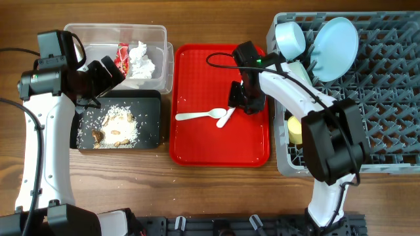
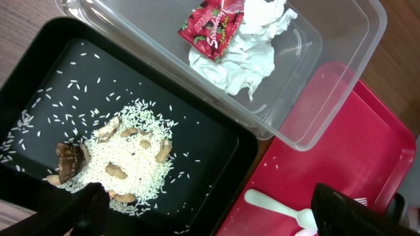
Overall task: Sort waste into correct bins and load items into the dishwasher rack
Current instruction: 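Grasp the white fork on the red tray with the right gripper, then carry the white fork into the rack and release it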
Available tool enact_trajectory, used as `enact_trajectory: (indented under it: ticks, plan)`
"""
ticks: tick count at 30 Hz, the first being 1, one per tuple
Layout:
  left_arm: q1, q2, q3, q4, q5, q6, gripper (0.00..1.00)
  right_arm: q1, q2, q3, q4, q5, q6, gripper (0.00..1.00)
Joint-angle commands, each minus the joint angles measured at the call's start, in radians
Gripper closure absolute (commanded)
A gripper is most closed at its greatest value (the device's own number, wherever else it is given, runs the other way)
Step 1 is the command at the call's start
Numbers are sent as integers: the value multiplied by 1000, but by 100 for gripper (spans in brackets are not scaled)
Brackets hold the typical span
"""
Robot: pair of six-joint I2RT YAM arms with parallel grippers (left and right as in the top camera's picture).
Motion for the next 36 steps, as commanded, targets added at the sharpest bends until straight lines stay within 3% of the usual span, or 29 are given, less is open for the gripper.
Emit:
enact_trajectory:
  ticks: [1, 12, 15, 23, 31, 36]
  plan:
    - [5, -5, 14, 3, 12, 5, 0, 9, 29, -40, 56, 31, 24, 59]
    - [5, -5, 14, 3, 12, 5, 0, 10, 32, -134, 159, 93, 37, 83]
    - [5, -5, 14, 3, 12, 5, 0, 10, 32, -139, 158, 122, 31, 96]
    - [5, -5, 14, 3, 12, 5, 0, 9, -38, -108, 136, 29, -126, 96]
    - [5, -5, 14, 3, 12, 5, 0, -15, -390, -77, 46, 28, -162, 96]
    - [5, -5, 14, 3, 12, 5, 0, -119, -608, -77, -50, 158, -65, 96]
